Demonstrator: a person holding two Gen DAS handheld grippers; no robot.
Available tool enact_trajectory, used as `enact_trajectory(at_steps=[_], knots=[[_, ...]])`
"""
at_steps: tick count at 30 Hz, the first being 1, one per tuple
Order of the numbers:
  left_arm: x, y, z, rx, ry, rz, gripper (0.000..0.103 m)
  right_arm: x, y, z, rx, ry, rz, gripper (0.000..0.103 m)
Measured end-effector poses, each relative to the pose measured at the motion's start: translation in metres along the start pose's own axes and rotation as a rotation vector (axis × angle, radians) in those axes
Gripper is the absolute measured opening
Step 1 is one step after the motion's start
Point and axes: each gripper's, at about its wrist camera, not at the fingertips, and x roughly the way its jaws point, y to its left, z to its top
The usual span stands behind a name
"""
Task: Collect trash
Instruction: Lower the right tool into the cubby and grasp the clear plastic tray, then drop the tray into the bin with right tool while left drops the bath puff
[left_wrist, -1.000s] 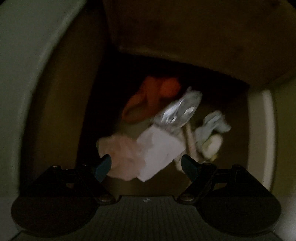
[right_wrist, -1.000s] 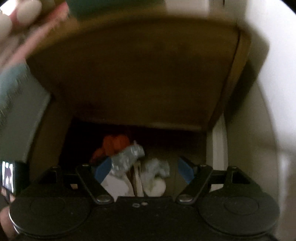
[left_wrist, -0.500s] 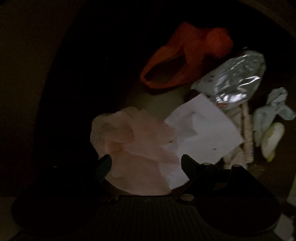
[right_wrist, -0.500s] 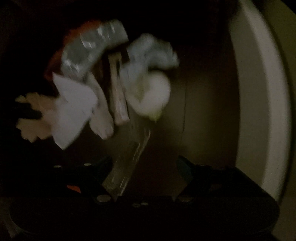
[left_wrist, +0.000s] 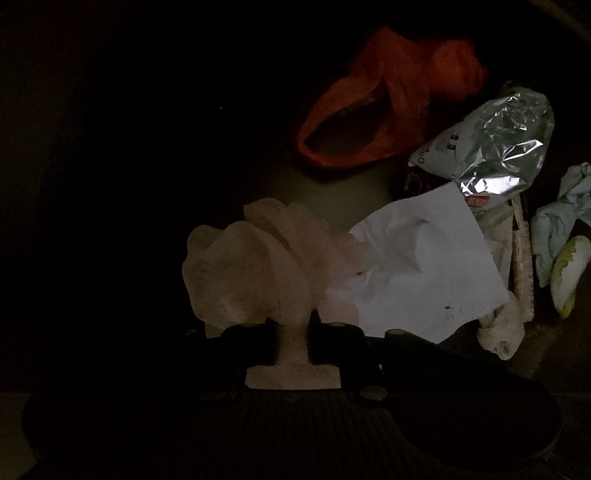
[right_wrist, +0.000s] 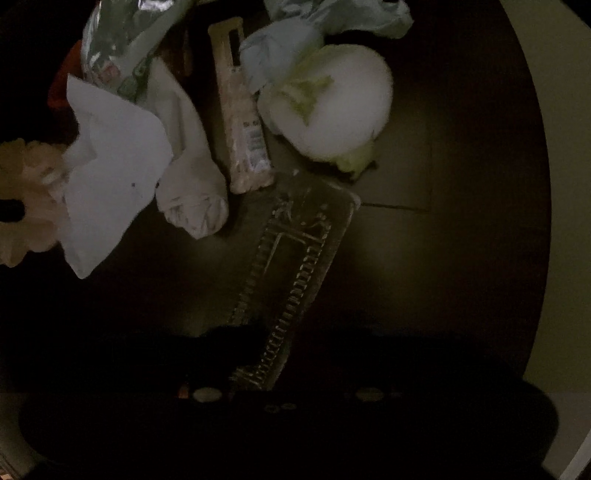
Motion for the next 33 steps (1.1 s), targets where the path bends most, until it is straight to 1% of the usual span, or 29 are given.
enact_trajectory(at_steps=[1,4,7,11,14,17,19,20,21,23,26,28,30,33], knots=[[-0.004,0.000,-0.001,-0.001,0.001,0.002,0.011,-0.001,0.002,-0.001,0.004,0.002,0.003,0.001],[-0.020,0.001,-0.008,-0.008,-0.005,-0.010,0.010,-0.009,0.010,-0.007,-0.024,-0.012,-0.017,0.001],[-0.043,-0.004,-0.015,0.028,-0.031,-0.020,0.009,-0.026,0.015,-0.015,-0.043,-0.017,-0.035,0.001],[-0.089,-0.006,-0.020,0.047,-0.055,-0.034,0.009,-0.069,0.020,-0.027,-0.059,-0.042,-0.037,0.001],[-0.145,-0.007,-0.020,0.058,-0.106,-0.089,0.009,-0.118,0.019,-0.029,-0.067,-0.078,-0.033,0.001],[-0.215,-0.006,-0.016,0.088,-0.184,-0.155,0.009,-0.177,0.014,-0.029,-0.064,-0.135,-0.033,0.001],[-0.270,-0.006,-0.011,0.112,-0.250,-0.191,0.009,-0.221,0.014,-0.028,-0.057,-0.182,-0.030,0.001],[-0.289,-0.003,-0.006,0.115,-0.274,-0.209,0.009,-0.243,0.014,-0.027,-0.050,-0.207,-0.032,0.001],[-0.316,-0.001,-0.003,0.122,-0.306,-0.228,0.009,-0.268,0.016,-0.027,-0.042,-0.241,-0.023,0.001],[-0.359,0.000,0.001,0.138,-0.361,-0.242,0.009,-0.316,0.016,-0.023,-0.036,-0.304,-0.008,0.001],[-0.427,0.005,0.010,0.155,-0.434,-0.278,0.009,-0.398,0.020,-0.017,-0.035,-0.420,0.018,0.001],[-0.461,0.006,0.015,0.165,-0.470,-0.295,0.009,-0.457,0.023,-0.013,-0.048,-0.511,0.026,0.001],[-0.498,0.007,0.021,0.175,-0.513,-0.326,0.009,-0.509,0.027,-0.008,-0.063,-0.599,0.031,0.001],[-0.553,0.012,0.034,0.183,-0.582,-0.392,0.009,-0.585,0.029,0.000,-0.076,-0.738,0.039,0.001]])
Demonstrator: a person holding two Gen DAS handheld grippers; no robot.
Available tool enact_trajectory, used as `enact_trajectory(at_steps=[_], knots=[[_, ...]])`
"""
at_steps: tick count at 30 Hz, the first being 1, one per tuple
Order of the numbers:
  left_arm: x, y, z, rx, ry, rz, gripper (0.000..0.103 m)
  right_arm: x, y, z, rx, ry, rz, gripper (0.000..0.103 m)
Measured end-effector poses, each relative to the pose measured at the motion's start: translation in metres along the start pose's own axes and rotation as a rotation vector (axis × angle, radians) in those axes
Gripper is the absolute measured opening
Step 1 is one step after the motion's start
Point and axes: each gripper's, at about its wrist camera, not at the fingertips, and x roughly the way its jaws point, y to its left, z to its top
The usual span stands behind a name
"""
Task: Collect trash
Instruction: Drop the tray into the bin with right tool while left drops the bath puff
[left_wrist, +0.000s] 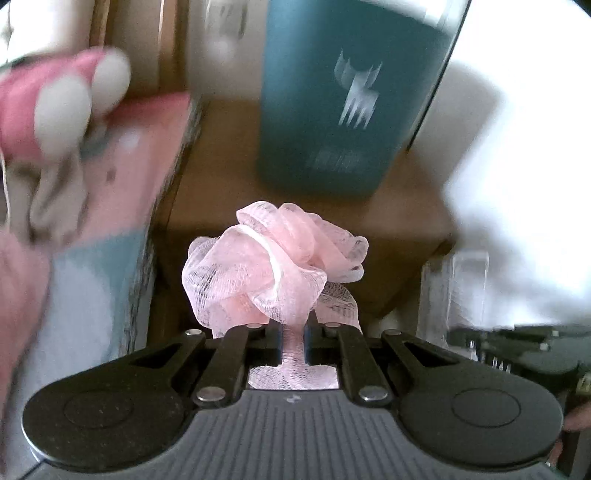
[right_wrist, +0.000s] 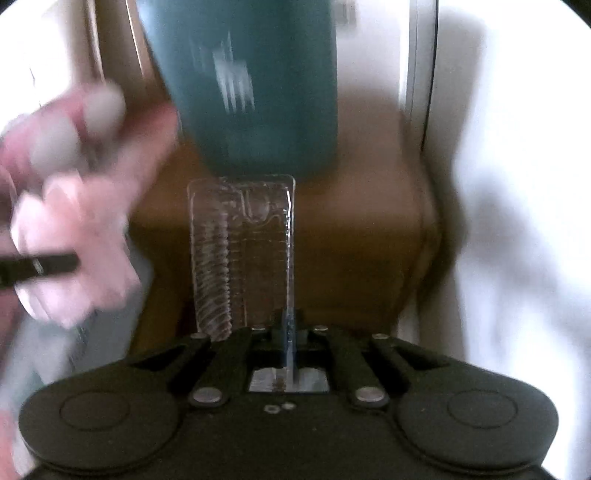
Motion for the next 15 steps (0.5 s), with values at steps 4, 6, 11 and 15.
enact_trajectory(at_steps=[4,6,11,15], knots=[[-0.045,-0.008,0.055,0.021,-0.105,-0.040,0.009,-0.059,0.001,0.072,-0.015,-0.174,-0.002,0.001],[-0.067,-0.010,0.079,0.035,-0.161,-0.059,0.009,-0.085,0.001,0.107,-0.017,-0.257,0.018,0.001],[-0.105,-0.023,0.149,0.119,-0.311,-0.085,0.009,-0.130,0.003,0.190,-0.052,-0.467,0.016,0.001],[-0.106,-0.032,0.194,0.127,-0.354,-0.107,0.009,-0.136,-0.002,0.236,-0.037,-0.547,0.010,0.001]])
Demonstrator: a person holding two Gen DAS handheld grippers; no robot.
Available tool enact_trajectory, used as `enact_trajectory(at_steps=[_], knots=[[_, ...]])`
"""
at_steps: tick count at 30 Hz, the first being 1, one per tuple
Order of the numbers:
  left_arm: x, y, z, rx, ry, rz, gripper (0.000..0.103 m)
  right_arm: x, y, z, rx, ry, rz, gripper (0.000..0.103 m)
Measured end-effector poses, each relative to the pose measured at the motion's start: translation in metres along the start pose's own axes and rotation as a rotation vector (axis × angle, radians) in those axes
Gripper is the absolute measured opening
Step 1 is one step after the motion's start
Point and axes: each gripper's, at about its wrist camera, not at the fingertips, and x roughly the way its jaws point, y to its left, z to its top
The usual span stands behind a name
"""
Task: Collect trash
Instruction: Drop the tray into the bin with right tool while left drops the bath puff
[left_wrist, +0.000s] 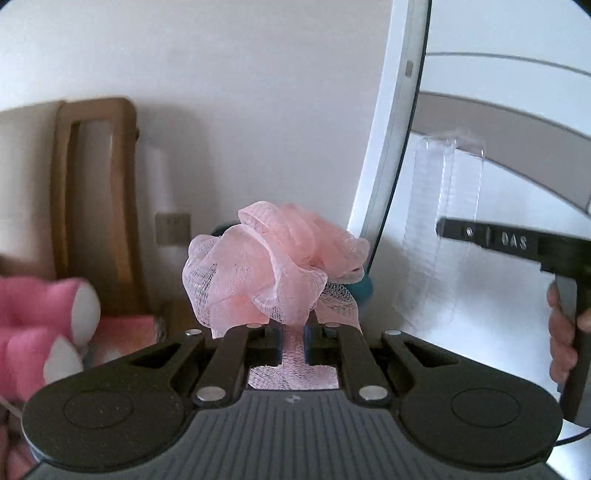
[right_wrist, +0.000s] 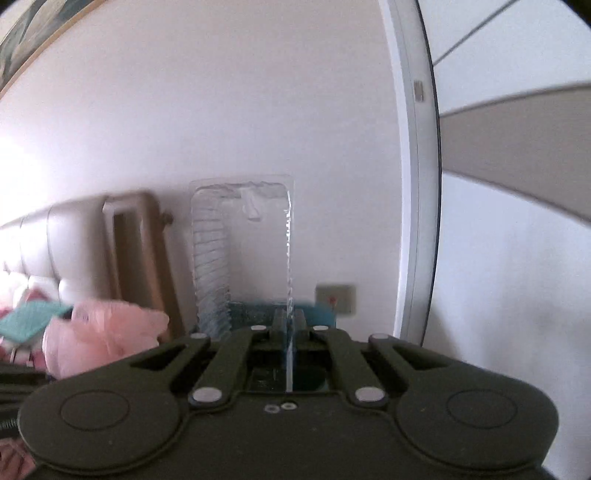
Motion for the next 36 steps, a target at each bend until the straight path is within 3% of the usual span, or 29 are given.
enact_trajectory(at_steps=[4,10,18,22,29,31,36], knots=[[0.022,-0.005,0.031,-0.030,-0.017,-0.026,0.009,0.035,-0.005,0.012,0.011,-0.015,-0.005,0.001],[0.069,-0.002,0.058,-0.035,0.029,-0.028,0.009,0.084,-0.006,0.022,0.004,0.055,-0.009,0.001],[0.127,0.005,0.052,-0.058,0.168,0.024,0.010,0.149,-0.006,0.000,-0.056,0.219,-0.048,0.001],[0.152,0.015,0.047,-0.124,0.261,0.014,0.010,0.155,0.001,-0.014,-0.069,0.261,-0.070,0.001],[0.187,0.005,0.043,-0.085,0.366,0.065,0.010,0.161,0.011,-0.029,-0.089,0.326,-0.072,0.005],[0.195,0.005,0.042,-0.086,0.405,0.068,0.011,0.166,0.015,-0.031,-0.102,0.339,-0.079,0.013],[0.193,0.005,0.036,-0.071,0.405,0.095,0.013,0.165,0.011,-0.035,-0.083,0.367,-0.069,0.027]])
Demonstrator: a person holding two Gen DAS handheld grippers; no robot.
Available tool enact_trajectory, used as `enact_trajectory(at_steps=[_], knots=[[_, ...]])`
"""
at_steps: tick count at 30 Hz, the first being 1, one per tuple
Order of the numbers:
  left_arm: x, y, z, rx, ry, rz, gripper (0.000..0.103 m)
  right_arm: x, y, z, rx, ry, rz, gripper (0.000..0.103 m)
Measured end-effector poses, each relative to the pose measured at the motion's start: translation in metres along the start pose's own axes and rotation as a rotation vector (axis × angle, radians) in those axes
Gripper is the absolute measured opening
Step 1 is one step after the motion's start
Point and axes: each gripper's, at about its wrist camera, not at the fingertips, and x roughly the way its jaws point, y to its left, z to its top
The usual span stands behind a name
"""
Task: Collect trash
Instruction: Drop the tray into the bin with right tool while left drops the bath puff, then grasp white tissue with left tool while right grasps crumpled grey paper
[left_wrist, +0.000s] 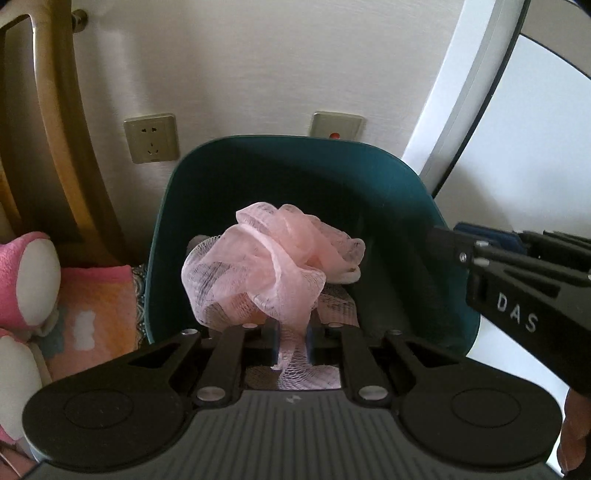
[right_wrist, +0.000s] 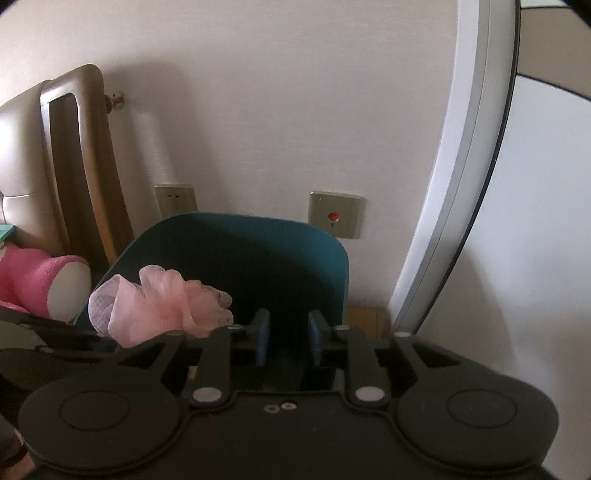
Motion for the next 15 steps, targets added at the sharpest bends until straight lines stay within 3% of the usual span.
enact_trajectory(at_steps=[4,9,11,15], knots=[[0.002,0.003,-0.003,0.012,-0.008,0.009,0.030,-0.014,-0.005,-0.004,0.021,-0.024,0.014,0.031],[-0.007,0.009,-0.013,0.001,-0.048,-0.029,0.039,-0.045,-0.010,-0.011,0.042,-0.082,0.041,0.039],[-0.016,0.011,-0.016,-0.004,-0.081,-0.042,0.065,-0.059,-0.012,-0.016,0.054,-0.103,0.059,0.042],[-0.034,0.010,-0.025,0.007,-0.135,-0.075,0.069,-0.085,-0.014,-0.032,0.069,-0.135,0.082,0.049]])
